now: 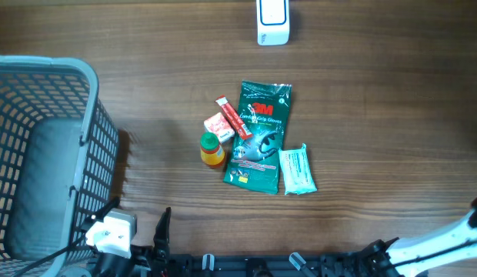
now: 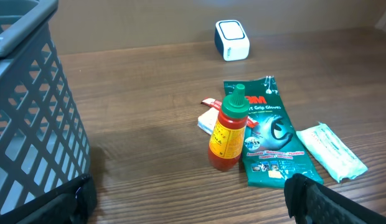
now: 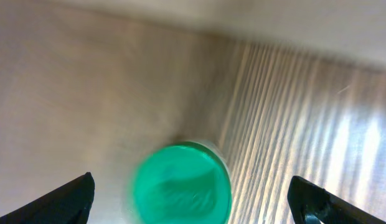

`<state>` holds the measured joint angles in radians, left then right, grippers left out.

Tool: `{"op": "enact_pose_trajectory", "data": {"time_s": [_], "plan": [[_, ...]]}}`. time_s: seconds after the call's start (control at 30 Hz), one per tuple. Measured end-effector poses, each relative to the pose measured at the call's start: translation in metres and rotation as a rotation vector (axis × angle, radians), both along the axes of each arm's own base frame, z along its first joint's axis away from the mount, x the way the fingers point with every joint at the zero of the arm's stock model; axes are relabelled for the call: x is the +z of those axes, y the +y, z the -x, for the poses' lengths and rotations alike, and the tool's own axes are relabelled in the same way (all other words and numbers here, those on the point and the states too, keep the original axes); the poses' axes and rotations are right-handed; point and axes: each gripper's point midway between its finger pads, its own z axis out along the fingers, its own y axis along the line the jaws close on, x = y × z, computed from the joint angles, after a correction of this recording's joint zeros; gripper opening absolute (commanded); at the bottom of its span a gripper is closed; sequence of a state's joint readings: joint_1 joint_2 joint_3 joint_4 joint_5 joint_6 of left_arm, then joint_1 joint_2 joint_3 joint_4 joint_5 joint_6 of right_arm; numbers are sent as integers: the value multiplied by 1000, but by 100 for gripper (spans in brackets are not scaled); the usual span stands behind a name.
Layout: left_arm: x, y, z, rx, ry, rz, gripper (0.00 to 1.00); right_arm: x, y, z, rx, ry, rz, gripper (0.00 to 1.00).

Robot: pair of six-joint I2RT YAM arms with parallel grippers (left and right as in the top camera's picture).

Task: Scan the item barcode

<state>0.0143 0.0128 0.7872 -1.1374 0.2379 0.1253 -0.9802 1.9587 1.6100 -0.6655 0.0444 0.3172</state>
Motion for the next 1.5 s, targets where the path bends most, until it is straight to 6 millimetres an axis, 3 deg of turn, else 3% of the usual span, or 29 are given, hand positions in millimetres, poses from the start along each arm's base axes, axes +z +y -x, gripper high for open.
{"op": "enact_pose_trajectory", "data": {"time_s": [0.1,0.17,0.2,0.27,0.37,0.47,0.5,0.57,0.67,0.8,0.83,0.87,0.9,1.1,1.2,1.37,1.5], "plan": [[0,0,0,0,0,0,100,106,18,-7,-29,-200,144,100],[0,0,0,0,0,0,100,157,47,-16,2,-310,188,100],[0,0,0,0,0,0,100,183,72,-23,43,-371,197,100],[0,0,0,0,0,0,100,213,118,-35,128,-449,178,100],[0,0,0,0,0,0,100,239,195,-49,293,-527,103,100],[0,0,0,0,0,0,100,242,264,-55,453,-544,-17,100],[0,0,0,0,0,0,100,237,293,-57,531,-537,-86,100],[0,0,0,0,0,0,100,224,327,-56,622,-491,-177,100],[0,0,0,0,0,0,100,197,399,-49,841,-352,-308,94],[0,0,0,0,0,0,100,168,464,-39,1044,-188,-345,94],[0,0,0,0,0,0,100,148,495,-32,1136,-101,-344,94],[0,0,0,0,1,0,100,141,503,-31,1156,-69,-339,94],[0,0,0,0,0,0,100,121,522,-25,1210,15,-329,93],[0,0,0,0,0,0,100,10,560,12,1242,439,-246,85],[0,0,0,0,0,0,100,-28,574,20,1258,567,-208,82],[0,0,0,0,0,0,100,-71,587,28,1246,707,-70,59],[0,0,0,0,0,0,100,-93,579,31,1193,797,-12,60]]}}
